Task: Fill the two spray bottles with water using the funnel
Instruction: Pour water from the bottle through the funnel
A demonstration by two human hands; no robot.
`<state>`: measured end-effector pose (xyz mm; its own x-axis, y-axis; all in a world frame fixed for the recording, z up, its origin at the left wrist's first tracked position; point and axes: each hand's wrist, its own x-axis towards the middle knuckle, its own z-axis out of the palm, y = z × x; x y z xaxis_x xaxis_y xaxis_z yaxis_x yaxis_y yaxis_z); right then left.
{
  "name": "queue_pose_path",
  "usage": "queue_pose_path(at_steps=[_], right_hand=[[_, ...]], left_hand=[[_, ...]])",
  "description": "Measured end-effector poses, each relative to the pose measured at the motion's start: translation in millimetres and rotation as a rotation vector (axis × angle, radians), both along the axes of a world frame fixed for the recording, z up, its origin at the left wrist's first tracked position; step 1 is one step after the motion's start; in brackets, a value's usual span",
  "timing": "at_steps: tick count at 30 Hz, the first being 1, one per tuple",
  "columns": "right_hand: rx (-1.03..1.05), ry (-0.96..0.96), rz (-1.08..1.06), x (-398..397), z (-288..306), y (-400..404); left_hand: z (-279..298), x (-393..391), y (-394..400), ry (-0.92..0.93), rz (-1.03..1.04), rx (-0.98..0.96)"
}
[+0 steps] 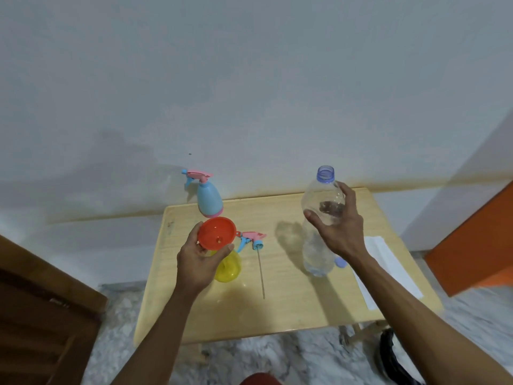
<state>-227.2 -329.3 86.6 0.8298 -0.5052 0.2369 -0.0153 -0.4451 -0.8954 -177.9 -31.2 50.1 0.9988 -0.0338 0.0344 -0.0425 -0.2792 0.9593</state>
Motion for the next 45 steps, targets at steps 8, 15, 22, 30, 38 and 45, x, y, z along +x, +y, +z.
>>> queue_pose_path(at_steps=[8, 15, 22, 30, 38, 45], right_hand=[[0.106, -0.020, -0.108, 4.0, -15.6, -2.2], [0.109, -0.037, -0.114, 4.1, -21.5, -11.8], [0.123, -0.060, -0.125, 0.7, -27.1, -15.8], [0.142, -0.051, -0.141, 3.0, -32.9, -14.3], [0.158, -0.055, -0.150, 4.4, -38.4, -13.0], [0.171, -0.058, -0.142, 4.9, -41.9, -13.7]], left_hand=[[4.5, -3.7, -3.8, 0.004, 0.012, 0.004], [8.5, -5.6, -5.9, 0.018, 0.025, 0.008], [12.9, -6.2, -10.4, 0.040, 0.045, 0.029], [14.6, -8.8, -11.4, 0.053, 0.068, 0.043], [13.6, -8.2, -10.2, 0.055, 0.060, 0.052], [15.1, -10.5, -10.5, 0.042, 0.062, 0.034]])
